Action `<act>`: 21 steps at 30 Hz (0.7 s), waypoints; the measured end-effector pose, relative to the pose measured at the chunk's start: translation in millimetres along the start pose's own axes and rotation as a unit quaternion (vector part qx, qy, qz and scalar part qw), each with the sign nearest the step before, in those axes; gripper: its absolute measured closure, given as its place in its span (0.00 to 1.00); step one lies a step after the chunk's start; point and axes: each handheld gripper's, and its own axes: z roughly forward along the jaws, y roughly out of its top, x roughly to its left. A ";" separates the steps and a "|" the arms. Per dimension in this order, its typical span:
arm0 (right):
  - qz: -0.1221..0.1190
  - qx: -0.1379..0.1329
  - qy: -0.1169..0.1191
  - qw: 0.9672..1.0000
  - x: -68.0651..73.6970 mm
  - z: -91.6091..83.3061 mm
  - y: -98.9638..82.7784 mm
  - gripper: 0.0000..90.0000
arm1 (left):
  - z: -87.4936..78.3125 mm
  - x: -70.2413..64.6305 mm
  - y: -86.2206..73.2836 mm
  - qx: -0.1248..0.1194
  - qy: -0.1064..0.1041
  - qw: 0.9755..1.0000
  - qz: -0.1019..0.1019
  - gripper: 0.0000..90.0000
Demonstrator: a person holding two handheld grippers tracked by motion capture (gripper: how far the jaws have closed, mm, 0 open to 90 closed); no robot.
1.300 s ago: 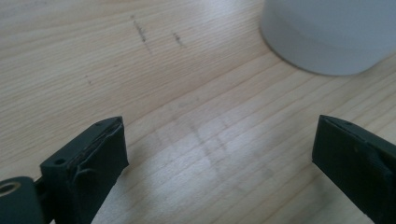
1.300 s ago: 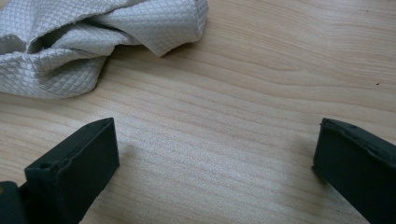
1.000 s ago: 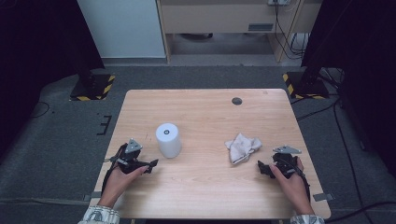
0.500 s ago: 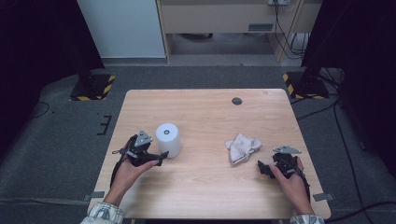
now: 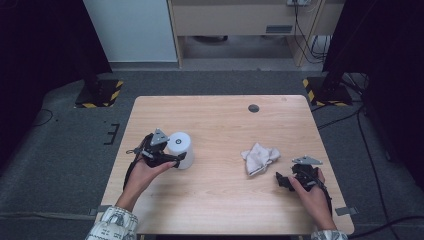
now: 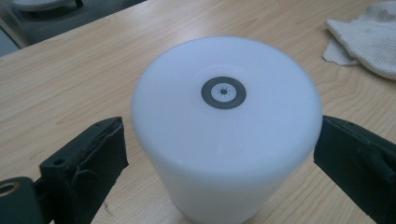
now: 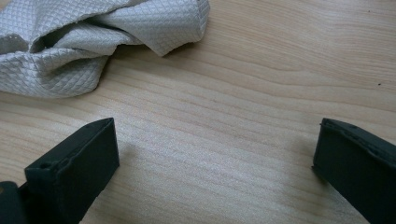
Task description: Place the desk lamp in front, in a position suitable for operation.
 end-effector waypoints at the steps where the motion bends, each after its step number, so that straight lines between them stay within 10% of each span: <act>1: 0.000 0.000 0.000 1.000 0.0 0.0 0.0 0.00 | 2.1 0.2 0.7 0.002 0.003 1.000 -0.001 0.02; 21: -0.004 0.000 0.003 1.000 0.1 0.2 0.0 0.00 | 13.3 -0.4 0.7 0.002 -0.005 1.000 -0.016 0.09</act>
